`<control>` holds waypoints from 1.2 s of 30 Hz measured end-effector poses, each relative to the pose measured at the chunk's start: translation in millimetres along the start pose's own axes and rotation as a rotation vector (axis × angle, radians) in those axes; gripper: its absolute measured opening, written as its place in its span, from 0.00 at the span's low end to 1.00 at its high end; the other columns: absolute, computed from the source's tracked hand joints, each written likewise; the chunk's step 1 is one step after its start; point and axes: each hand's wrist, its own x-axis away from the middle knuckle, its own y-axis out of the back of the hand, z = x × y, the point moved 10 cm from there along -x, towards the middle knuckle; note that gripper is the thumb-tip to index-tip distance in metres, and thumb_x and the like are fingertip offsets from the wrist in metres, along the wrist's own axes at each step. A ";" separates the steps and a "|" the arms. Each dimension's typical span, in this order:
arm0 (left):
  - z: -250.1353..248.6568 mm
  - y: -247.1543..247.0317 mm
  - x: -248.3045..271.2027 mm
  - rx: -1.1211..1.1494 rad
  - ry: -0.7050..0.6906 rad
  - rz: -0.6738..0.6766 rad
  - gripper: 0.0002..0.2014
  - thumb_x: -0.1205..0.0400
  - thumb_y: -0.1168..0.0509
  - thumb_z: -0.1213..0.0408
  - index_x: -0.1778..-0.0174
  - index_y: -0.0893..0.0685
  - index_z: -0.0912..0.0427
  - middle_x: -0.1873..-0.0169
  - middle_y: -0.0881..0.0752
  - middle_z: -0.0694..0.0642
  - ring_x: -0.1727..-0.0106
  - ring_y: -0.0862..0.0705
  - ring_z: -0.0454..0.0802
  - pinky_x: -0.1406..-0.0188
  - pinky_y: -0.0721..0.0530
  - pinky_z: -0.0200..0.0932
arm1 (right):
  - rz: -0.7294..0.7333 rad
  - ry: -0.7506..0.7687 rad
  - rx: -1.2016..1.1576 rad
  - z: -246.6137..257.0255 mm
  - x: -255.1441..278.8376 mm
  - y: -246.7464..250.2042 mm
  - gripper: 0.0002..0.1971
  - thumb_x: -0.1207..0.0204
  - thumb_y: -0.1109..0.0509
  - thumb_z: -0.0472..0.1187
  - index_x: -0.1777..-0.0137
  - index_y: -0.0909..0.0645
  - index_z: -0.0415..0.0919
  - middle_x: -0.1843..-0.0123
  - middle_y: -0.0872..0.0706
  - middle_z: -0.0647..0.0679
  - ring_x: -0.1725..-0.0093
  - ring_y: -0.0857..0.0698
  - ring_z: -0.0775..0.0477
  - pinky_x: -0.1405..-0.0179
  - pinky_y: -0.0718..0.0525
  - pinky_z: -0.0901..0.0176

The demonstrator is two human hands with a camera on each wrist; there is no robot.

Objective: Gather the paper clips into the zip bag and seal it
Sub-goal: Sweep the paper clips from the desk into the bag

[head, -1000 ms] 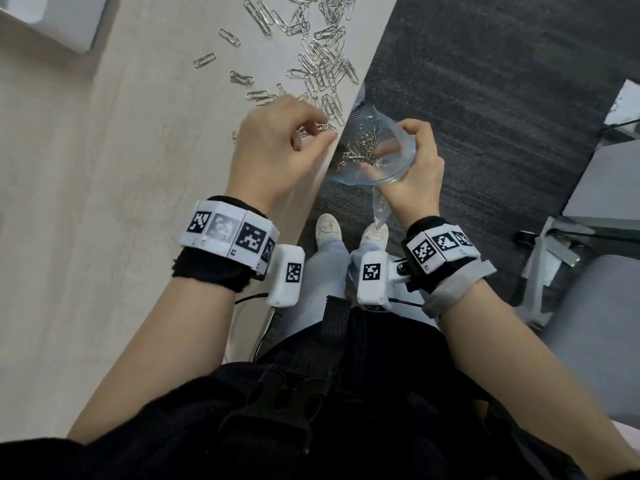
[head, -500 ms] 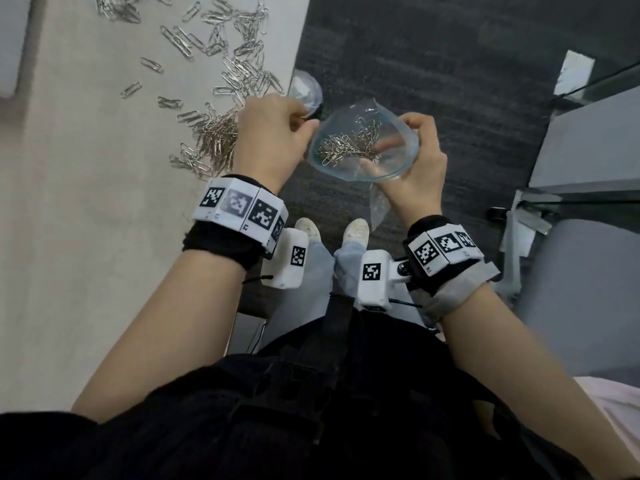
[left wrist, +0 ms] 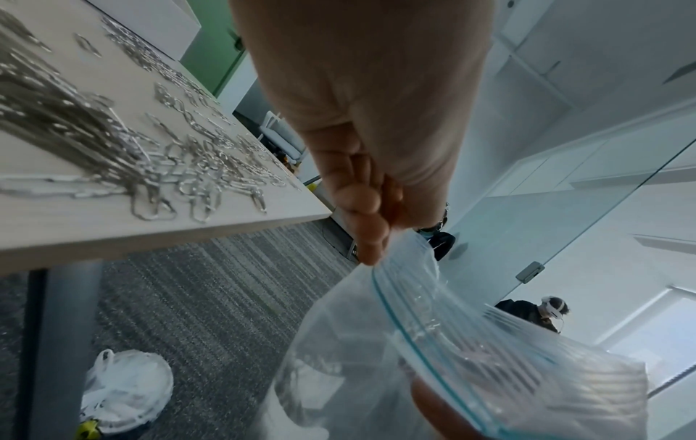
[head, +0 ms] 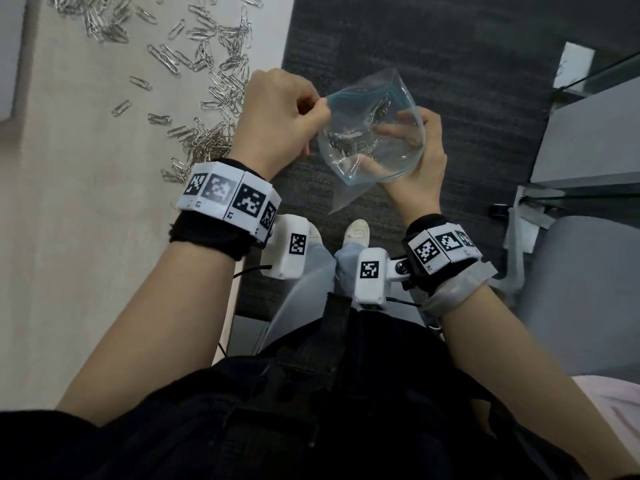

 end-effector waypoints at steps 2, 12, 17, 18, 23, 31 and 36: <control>6.2 3.0 2.0 0.016 0.012 -0.009 0.15 0.22 0.38 0.63 0.70 0.14 0.68 0.83 0.21 0.48 0.83 0.20 0.38 0.79 0.27 0.25 | 0.013 -0.010 -0.020 0.4 0.6 -6.7 0.34 0.43 0.13 0.50 0.42 0.30 0.53 0.49 0.10 0.52 0.45 0.10 0.58 0.42 0.13 0.56; 21.0 21.3 13.2 0.032 0.016 -0.070 0.14 0.23 0.37 0.64 0.72 0.15 0.68 0.82 0.16 0.61 0.79 0.18 0.46 0.78 0.30 0.23 | 0.060 -0.026 0.023 1.0 -3.3 -31.5 0.34 0.44 0.15 0.53 0.42 0.30 0.55 0.47 0.10 0.54 0.43 0.11 0.56 0.39 0.13 0.49; 34.0 27.1 16.2 0.079 0.065 -0.091 0.13 0.24 0.37 0.64 0.71 0.16 0.68 0.82 0.18 0.58 0.83 0.19 0.44 0.79 0.29 0.24 | 0.084 0.002 0.083 2.7 -6.3 -44.0 0.33 0.43 0.15 0.51 0.43 0.30 0.52 0.51 0.13 0.62 0.43 0.10 0.53 0.40 0.13 0.43; 38.3 28.2 16.4 0.077 0.084 -0.093 0.13 0.24 0.37 0.64 0.71 0.16 0.67 0.82 0.18 0.58 0.85 0.21 0.43 0.79 0.26 0.27 | 0.088 0.000 0.083 1.7 -6.5 -45.4 0.33 0.43 0.15 0.50 0.43 0.30 0.52 0.52 0.13 0.62 0.44 0.10 0.54 0.40 0.13 0.45; 56.1 26.4 19.2 -0.011 0.170 -0.055 0.12 0.24 0.38 0.64 0.69 0.15 0.66 0.80 0.18 0.57 0.81 0.20 0.44 0.70 0.15 0.44 | 0.113 -0.009 0.136 -5.7 -6.6 -51.1 0.32 0.41 0.14 0.43 0.44 0.32 0.54 0.57 0.13 0.62 0.51 0.10 0.59 0.45 0.13 0.58; 85.6 73.8 43.9 -0.049 0.227 -0.371 0.14 0.22 0.40 0.55 0.52 0.13 0.57 0.60 0.12 0.51 0.62 0.15 0.48 0.56 0.14 0.47 | 0.173 -0.037 0.156 -22.7 7.4 -63.0 0.29 0.40 0.14 0.42 0.48 0.31 0.52 0.64 0.13 0.62 0.57 0.09 0.51 0.46 0.12 0.47; 133.7 95.5 77.3 -0.312 0.380 -0.432 0.24 0.19 0.43 0.50 0.29 0.28 0.56 0.27 0.29 0.58 0.24 0.36 0.56 0.29 0.41 0.39 | 0.174 -0.082 0.149 -35.5 15.8 -67.0 0.30 0.42 0.13 0.46 0.48 0.30 0.53 0.64 0.12 0.61 0.56 0.09 0.51 0.46 0.12 0.49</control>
